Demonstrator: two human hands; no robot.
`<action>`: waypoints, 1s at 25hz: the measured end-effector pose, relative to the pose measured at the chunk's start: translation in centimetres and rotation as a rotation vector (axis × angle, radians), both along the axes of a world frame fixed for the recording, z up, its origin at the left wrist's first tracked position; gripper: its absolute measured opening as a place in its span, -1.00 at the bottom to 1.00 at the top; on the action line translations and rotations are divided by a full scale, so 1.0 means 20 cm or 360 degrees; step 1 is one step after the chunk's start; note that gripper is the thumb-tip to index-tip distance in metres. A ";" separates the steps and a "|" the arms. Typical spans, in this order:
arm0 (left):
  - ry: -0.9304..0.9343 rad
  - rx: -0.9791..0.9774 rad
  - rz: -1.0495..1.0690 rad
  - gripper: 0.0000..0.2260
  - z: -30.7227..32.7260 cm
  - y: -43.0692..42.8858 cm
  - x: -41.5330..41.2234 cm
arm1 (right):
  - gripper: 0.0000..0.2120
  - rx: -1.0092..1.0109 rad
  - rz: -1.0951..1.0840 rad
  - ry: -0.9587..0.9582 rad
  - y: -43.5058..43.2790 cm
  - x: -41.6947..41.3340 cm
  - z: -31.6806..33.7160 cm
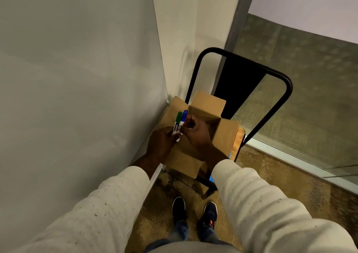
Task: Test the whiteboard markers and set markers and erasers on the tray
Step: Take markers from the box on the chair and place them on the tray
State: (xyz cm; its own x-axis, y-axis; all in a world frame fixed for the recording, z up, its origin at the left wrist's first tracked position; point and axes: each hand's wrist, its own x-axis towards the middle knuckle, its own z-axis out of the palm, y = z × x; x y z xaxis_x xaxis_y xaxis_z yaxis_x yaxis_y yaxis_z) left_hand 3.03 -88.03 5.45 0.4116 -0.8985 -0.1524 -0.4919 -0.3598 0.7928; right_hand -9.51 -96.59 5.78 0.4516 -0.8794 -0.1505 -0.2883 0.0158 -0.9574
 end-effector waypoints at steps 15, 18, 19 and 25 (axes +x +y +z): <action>-0.0341 0.0033 0.0046 -0.68 -0.06 -0.05 0.11 | -0.28 -0.0339 0.0330 0.1283 -0.08 0.07 -0.36; -0.0334 0.0082 0.0072 -0.69 -0.07 -0.04 0.12 | -0.29 -0.0344 0.0436 0.1413 -0.10 0.12 -0.41; -0.0352 0.0093 0.0076 -0.69 -0.07 -0.04 0.13 | -0.30 -0.0321 0.0498 0.1476 -0.10 0.13 -0.43; -0.0285 0.0144 0.0076 -0.68 -0.11 -0.02 0.15 | -0.52 -0.0268 0.0578 0.1577 -0.11 0.17 -0.48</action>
